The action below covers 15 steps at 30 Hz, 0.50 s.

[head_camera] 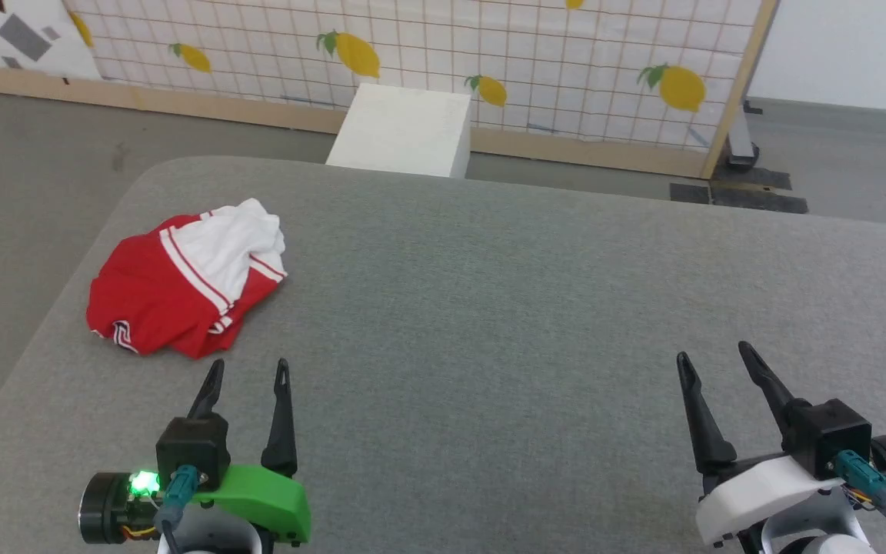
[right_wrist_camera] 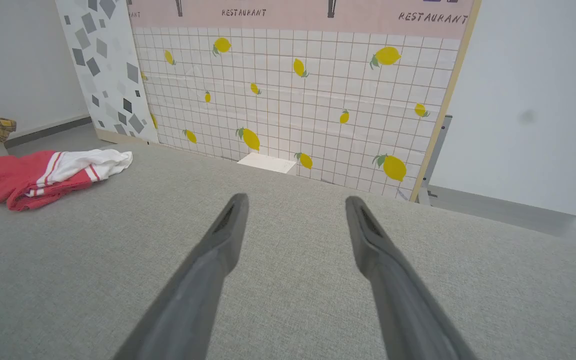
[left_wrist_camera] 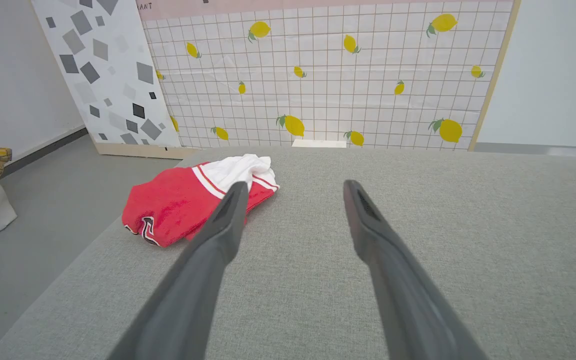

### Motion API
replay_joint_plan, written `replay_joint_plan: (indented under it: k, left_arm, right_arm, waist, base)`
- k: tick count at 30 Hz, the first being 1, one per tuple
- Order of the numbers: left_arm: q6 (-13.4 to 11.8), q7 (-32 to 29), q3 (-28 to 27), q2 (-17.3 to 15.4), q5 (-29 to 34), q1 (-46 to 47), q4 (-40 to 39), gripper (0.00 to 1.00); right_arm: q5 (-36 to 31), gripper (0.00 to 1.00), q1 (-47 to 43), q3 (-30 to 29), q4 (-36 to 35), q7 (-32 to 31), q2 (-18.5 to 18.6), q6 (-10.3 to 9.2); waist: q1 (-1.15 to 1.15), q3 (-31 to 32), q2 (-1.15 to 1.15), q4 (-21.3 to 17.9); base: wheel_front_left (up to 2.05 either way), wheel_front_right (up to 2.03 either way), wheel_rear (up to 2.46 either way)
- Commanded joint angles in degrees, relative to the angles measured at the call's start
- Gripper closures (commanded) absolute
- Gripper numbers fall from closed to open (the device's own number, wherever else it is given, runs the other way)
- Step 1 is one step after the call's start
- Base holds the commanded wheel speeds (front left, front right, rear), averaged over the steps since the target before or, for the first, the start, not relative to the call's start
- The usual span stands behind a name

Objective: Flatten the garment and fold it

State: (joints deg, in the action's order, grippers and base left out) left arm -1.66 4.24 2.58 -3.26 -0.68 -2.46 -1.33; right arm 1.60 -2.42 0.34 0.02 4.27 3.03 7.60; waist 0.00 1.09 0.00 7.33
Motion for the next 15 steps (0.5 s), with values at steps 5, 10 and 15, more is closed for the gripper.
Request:
replay_joint_plan:
  k: [5, 10, 15]
  left_arm:
    - [-0.7, 1.1, 0.5, -0.3, 0.1, -1.1, -0.7, 0.0]
    - [-1.0, 1.7, 0.8, -0.4, 0.1, -1.4, -0.9, 0.0]
    - [-1.3, 2.3, 1.2, -0.5, 0.1, -1.8, -1.2, 0.0]
  right_arm:
    - [0.8, 0.0, -0.8, 0.5, -0.2, 1.2, -0.1, -0.04]
    - [0.9, 0.0, -1.0, 0.8, -0.2, 1.7, -0.1, -0.04]
    - [1.1, 0.0, -1.3, 1.0, -0.1, 2.3, -0.1, -0.05]
  waist:
    - [0.0, 0.4, 0.0, 2.8]
    - [0.0, 0.5, 0.0, 4.8]
    - [0.0, 0.7, 0.0, 6.6]
  base:
    - [0.0, 0.0, 0.0]
    - [0.0, 0.0, 0.0]
    - [0.0, 0.0, 0.0]
